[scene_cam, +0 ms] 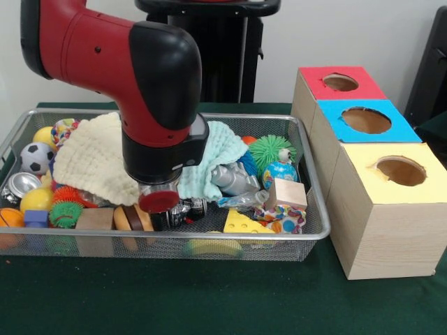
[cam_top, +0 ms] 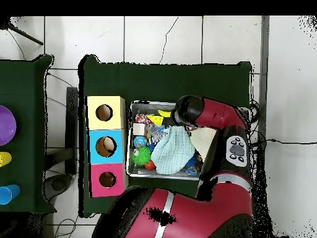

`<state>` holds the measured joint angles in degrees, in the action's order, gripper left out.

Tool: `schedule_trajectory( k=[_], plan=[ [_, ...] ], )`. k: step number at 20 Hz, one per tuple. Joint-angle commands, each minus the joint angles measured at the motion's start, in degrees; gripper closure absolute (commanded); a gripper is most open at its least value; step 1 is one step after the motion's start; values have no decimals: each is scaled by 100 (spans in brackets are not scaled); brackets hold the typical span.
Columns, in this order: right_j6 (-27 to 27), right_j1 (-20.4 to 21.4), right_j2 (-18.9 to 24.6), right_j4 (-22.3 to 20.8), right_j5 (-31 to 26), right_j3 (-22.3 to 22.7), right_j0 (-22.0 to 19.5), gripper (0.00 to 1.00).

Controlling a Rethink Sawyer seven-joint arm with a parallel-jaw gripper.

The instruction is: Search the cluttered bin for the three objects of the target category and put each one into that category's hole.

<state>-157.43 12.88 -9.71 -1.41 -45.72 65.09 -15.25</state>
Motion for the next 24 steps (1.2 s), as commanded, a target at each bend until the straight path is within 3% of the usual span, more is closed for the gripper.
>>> schedule_trajectory(
  k=[1,3,6,14,17,19,22,24],
  plan=[
    [707,-90,418,-331,-363,-356,117,0],
    [592,77,333,-300,-593,-403,265,0],
    [481,309,319,-123,-1396,-558,385,0],
    [1314,322,458,-433,-1678,-1015,347,0],
    [1264,335,489,-378,-1844,-1052,358,0],
    [913,448,395,-291,-1912,-942,454,0],
    [-198,713,53,-126,-1640,-547,778,0],
    [-590,649,251,141,-805,-129,693,0]
  ],
)
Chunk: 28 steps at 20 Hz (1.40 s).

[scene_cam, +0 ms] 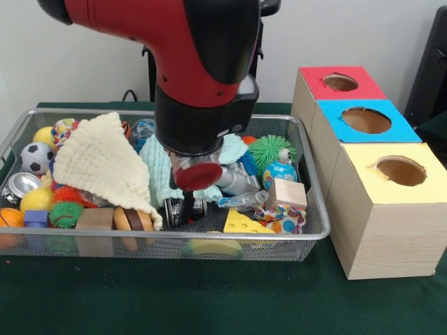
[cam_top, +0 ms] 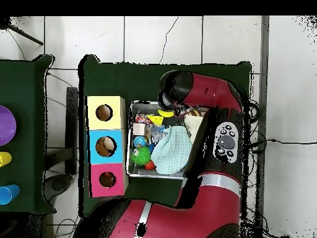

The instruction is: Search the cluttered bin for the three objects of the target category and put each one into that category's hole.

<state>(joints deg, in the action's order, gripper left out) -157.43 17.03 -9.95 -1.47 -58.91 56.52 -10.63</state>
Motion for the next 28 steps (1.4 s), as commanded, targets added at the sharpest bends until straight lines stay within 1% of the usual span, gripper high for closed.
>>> schedule_trajectory(
  k=[1,2,3,6,7,8,10,12,14,15,19,21,24,26,27,28],
  plan=[
    [-217,124,322,-42,740,686,183,0],
    [550,-63,551,-240,927,548,-16,0],
    [761,-153,638,-233,797,494,-98,0],
    [1706,-245,902,-417,659,389,-337,0],
    [1900,-278,972,-457,622,342,-390,0],
    [2202,-337,1079,-541,612,253,-458,0],
    [2533,-384,1254,-634,573,213,-565,0],
    [2694,-396,1406,-699,621,241,-637,0],
    [2832,-387,1508,-815,783,318,-705,0],
    [2830,-386,1557,-825,797,342,-767,0],
    [2812,-160,1655,-1004,1142,753,-823,0],
    [2839,55,1721,-1045,1118,1022,-808,0],
    [2563,510,1671,-1016,1095,1426,-670,0],
    [2442,734,1680,-970,971,1568,-622,0],
    [2406,788,1670,-975,883,1569,-600,0],
    [2509,865,1509,-1161,591,1367,-446,0]
  ],
)
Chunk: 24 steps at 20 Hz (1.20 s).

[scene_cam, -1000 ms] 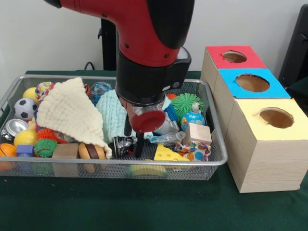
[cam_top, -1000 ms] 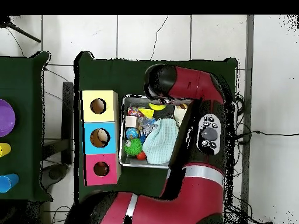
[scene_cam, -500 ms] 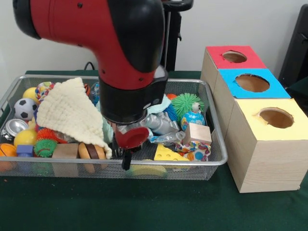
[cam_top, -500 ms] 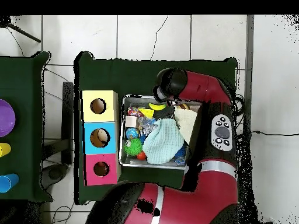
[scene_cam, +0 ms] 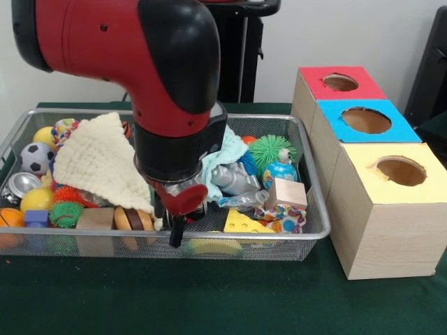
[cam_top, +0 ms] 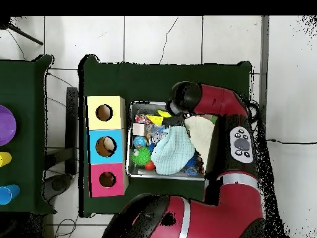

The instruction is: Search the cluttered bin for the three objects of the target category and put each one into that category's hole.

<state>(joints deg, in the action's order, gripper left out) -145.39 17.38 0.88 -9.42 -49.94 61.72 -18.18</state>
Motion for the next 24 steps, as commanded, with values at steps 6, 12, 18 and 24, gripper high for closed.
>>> schedule_trajectory(
  k=[6,12,18,24],
  plan=[
    [1817,961,731,-386,-691,722,168,0],
    [2639,616,1130,-897,304,922,-335,0],
    [3443,334,1463,-1313,84,601,-577,0],
    [4244,274,1808,-1568,-5,719,-726,0]
  ],
)
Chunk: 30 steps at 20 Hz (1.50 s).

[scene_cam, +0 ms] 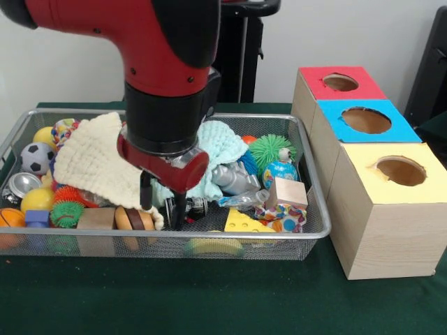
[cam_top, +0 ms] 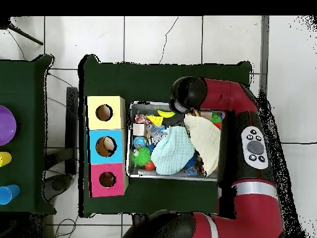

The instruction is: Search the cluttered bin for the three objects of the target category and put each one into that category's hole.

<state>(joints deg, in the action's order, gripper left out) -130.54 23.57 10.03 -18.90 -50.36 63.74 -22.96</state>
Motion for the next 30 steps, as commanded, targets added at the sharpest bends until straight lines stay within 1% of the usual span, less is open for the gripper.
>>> schedule_trajectory(
  k=[1,2,5,8,9,10,12,15,17,20,21,22,25,28,30],
  plan=[
    [2838,-345,933,-636,56,557,-267,0],
    [3014,-329,1023,-656,89,632,-299,0],
    [3167,-193,1141,-673,106,841,-275,0],
    [3281,-59,1296,-693,267,1041,-270,0],
    [3428,-65,1332,-731,203,1017,-260,0],
    [3776,-127,1464,-776,128,960,-304,0],
    [3939,-206,1661,-704,144,1037,-441,0],
    [3879,-145,1671,-744,112,1155,-495,0],
    [3952,-116,1691,-823,112,1218,-540,0],
    [4013,-48,1633,-1061,248,1331,-588,0],
    [3952,-54,1604,-1086,245,1359,-623,0],
    [3764,-103,1495,-1072,108,1344,-646,0],
    [3863,-161,1559,-1104,-35,1261,-772,0],
    [3850,26,1598,-1206,-41,1308,-751,0],
    [3829,130,1641,-1253,68,1495,-860,0]
  ],
)
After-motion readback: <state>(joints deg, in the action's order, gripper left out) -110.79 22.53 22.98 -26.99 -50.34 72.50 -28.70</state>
